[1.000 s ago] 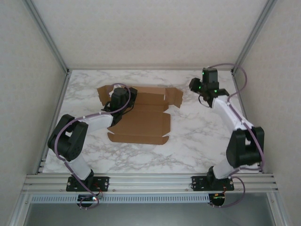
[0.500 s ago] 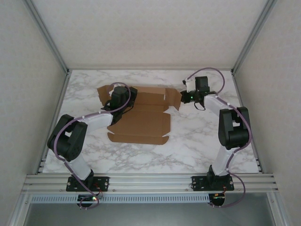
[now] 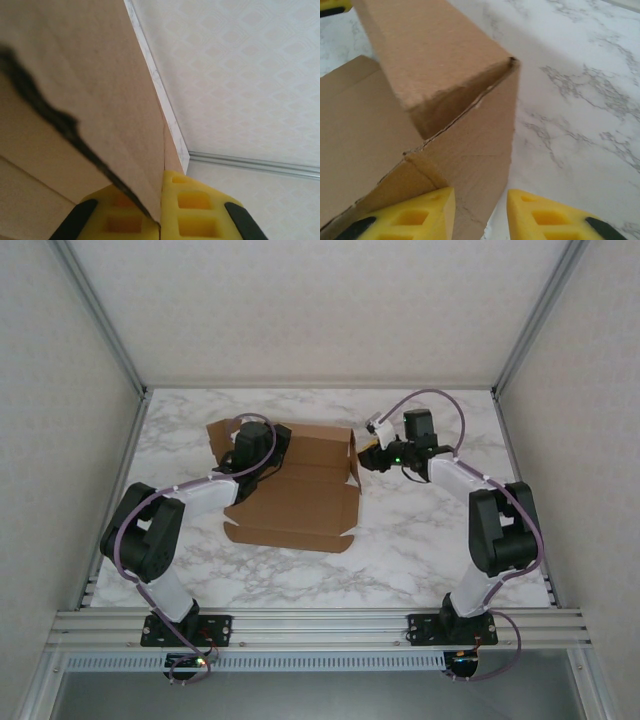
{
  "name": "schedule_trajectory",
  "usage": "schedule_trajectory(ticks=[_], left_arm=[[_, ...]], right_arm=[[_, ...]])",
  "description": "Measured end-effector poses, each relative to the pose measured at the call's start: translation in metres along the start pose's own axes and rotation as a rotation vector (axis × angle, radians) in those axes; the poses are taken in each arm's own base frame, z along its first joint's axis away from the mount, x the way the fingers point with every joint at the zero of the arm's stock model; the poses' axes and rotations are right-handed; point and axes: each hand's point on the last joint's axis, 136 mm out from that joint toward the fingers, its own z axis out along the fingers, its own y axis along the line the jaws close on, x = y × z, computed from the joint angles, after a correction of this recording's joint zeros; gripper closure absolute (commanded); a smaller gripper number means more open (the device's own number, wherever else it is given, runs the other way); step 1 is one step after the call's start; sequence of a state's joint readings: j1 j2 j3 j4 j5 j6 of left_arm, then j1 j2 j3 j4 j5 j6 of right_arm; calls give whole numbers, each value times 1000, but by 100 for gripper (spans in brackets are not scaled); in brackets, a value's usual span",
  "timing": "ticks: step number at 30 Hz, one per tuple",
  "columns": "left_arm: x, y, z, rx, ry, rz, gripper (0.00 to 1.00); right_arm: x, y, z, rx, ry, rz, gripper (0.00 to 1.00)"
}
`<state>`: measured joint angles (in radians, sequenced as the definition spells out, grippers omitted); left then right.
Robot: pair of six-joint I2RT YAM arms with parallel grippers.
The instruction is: Fold the paper box
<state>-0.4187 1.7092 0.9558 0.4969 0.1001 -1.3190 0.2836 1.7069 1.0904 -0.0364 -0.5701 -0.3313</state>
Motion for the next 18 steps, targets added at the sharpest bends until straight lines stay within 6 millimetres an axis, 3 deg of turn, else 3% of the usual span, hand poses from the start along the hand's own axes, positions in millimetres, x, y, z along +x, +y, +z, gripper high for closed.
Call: schedule_trajectory(ticks=[12,18], left_arm=[[-2,-2,0,9,44,5,100],[-8,-1,8,-1,62,-5,100]], right_arm=[[0,9,2,-28,34,-42,62],[-15,17,14,-88,70,2,60]])
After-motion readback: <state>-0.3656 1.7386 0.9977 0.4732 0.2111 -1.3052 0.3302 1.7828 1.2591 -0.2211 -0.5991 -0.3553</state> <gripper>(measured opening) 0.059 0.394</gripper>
